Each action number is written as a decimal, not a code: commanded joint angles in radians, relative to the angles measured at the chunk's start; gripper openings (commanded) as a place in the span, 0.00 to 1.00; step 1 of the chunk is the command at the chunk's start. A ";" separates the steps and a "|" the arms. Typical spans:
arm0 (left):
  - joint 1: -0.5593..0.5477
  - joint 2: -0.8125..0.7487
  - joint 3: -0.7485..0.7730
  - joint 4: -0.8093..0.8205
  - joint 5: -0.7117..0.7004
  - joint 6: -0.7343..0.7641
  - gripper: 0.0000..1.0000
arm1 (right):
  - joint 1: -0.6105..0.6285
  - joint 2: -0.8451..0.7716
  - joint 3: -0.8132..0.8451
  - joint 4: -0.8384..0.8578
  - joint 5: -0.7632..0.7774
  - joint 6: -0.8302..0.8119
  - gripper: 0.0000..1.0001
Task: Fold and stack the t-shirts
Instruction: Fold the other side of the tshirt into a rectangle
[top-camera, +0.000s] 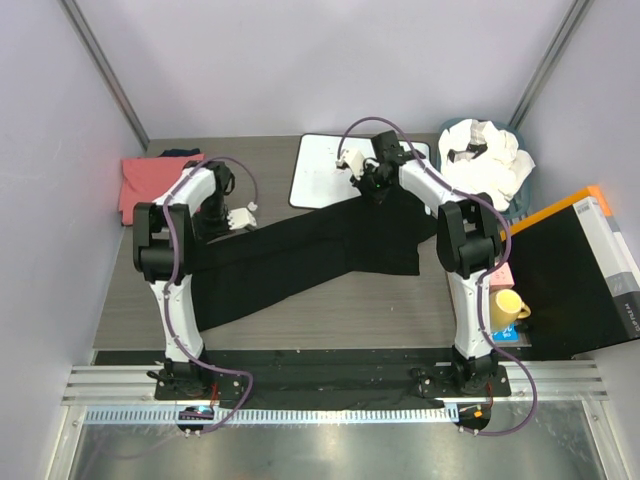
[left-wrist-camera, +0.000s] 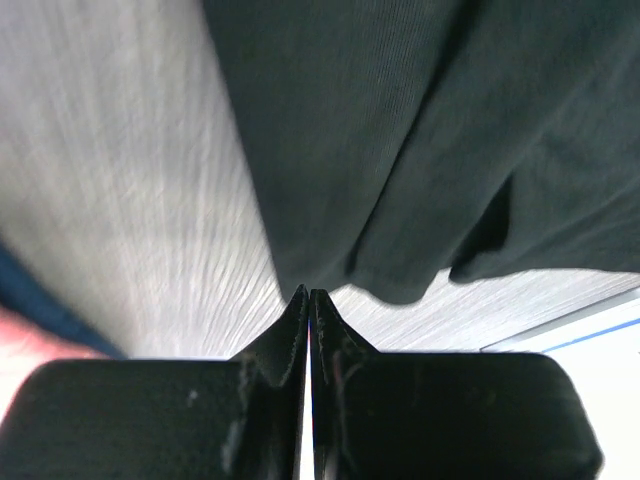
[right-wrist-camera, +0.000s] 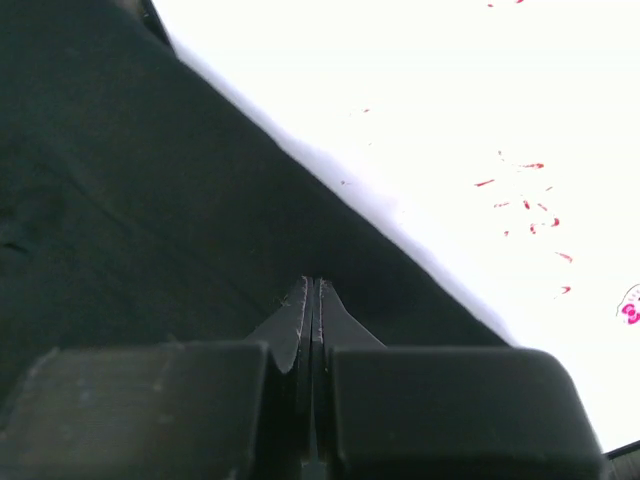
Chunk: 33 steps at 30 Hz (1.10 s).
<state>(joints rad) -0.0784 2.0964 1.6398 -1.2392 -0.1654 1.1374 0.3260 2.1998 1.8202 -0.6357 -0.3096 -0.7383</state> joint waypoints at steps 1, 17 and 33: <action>0.003 0.039 0.008 -0.028 0.015 -0.011 0.00 | -0.002 0.021 0.059 0.022 -0.011 -0.012 0.01; 0.006 0.060 -0.058 -0.100 0.053 -0.019 0.00 | -0.012 0.066 0.125 0.010 -0.011 -0.016 0.01; 0.015 0.047 -0.026 -0.134 0.052 -0.007 0.15 | -0.008 0.060 0.133 -0.010 -0.016 -0.001 0.01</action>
<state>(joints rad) -0.0761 2.1597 1.5799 -1.3201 -0.1188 1.1259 0.3168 2.2608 1.9091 -0.6392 -0.3126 -0.7498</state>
